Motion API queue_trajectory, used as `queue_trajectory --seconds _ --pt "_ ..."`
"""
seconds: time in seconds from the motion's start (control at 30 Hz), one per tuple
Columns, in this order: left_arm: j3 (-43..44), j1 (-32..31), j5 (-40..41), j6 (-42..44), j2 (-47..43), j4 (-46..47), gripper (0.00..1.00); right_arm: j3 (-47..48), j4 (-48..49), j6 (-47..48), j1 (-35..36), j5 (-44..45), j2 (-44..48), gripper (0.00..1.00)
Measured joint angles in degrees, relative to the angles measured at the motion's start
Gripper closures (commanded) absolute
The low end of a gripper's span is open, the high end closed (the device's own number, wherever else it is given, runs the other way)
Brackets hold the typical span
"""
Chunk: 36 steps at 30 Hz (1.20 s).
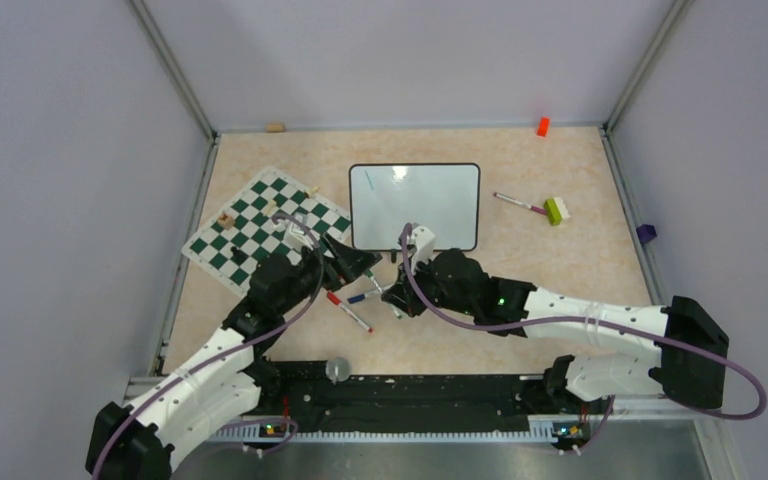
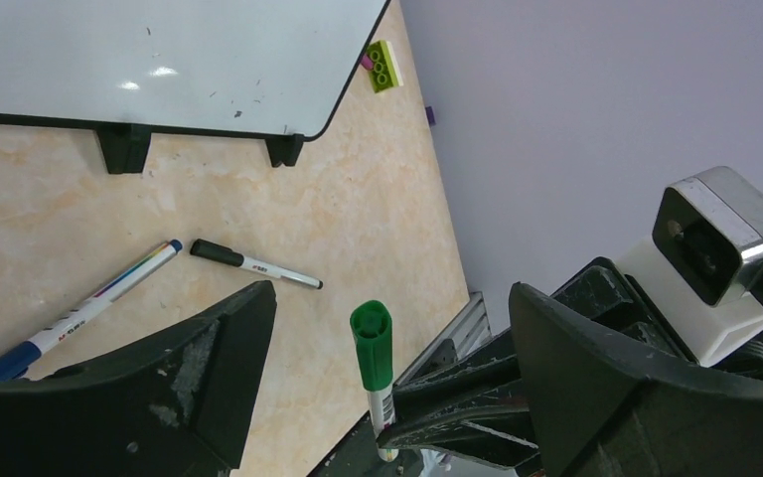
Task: Write a sentence on the whiteboard
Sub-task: Pass from the right arm to the left
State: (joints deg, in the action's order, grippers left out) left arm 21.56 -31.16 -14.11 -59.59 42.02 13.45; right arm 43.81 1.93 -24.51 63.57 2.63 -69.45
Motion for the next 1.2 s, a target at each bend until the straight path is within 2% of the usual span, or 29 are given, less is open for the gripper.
queue_trajectory --seconds 0.13,0.3,0.63,0.77,0.8,0.87,0.97,1.0,1.03,1.07,1.1,1.13,1.2 --pt "0.0 0.0 -1.22 -0.76 1.14 1.29 0.3 0.0 0.68 -0.04 0.0 -1.22 0.0 1.0" --pt "-0.04 0.0 -1.53 -1.18 0.85 2.64 0.46 0.0 0.68 -0.04 0.0 -1.77 0.0 1.0" --pt "-1.55 0.0 -2.21 -1.84 1.01 4.02 0.57 0.11 0.66 -0.09 0.0 -1.86 -0.94 1.0" --pt "-1.57 0.09 -2.54 -1.84 1.42 4.02 0.9 0.13 0.72 -0.11 0.0 -1.97 -1.4 1.0" --pt "-1.57 0.13 -2.47 -1.62 1.46 3.98 0.95 0.15 0.87 -0.11 0.0 -2.03 -1.44 1.0" --pt "-1.57 0.46 -1.97 -0.5 1.77 3.28 1.0 0.22 1.03 -0.13 -0.04 -2.08 -1.44 1.0" --pt "-1.57 0.48 -1.95 -0.37 2.21 3.1 1.0 0.22 0.72 -0.13 -0.33 -2.29 -1.57 1.0" --pt "-1.55 0.48 -1.97 -0.33 2.38 3.13 1.0 0.22 0.59 -0.13 -0.39 -2.36 -1.57 0.84" --pt "-1.55 0.46 -1.99 -0.35 2.43 3.06 1.0 0.22 0.52 -0.13 -0.5 -2.51 -1.57 0.62" --pt "-1.55 0.48 -2.01 -0.35 2.45 3.06 1.0 0.24 0.52 -0.17 -0.61 -2.58 -1.57 0.44" --pt "-1.55 0.46 -2.05 -0.39 2.36 3.08 1.0 0.33 0.52 -0.42 -0.74 -2.69 -1.57 0.34" --pt "-1.55 0.39 -2.08 -0.52 2.14 2.91 1.0 0.68 0.61 -0.33 -1.03 -2.51 -1.66 0.28" --pt "-1.57 0.28 -1.36 -1.05 1.38 2.91 1.0 1.33 1.38 -1.14 -1.77 -1.86 -1.73 0.24"
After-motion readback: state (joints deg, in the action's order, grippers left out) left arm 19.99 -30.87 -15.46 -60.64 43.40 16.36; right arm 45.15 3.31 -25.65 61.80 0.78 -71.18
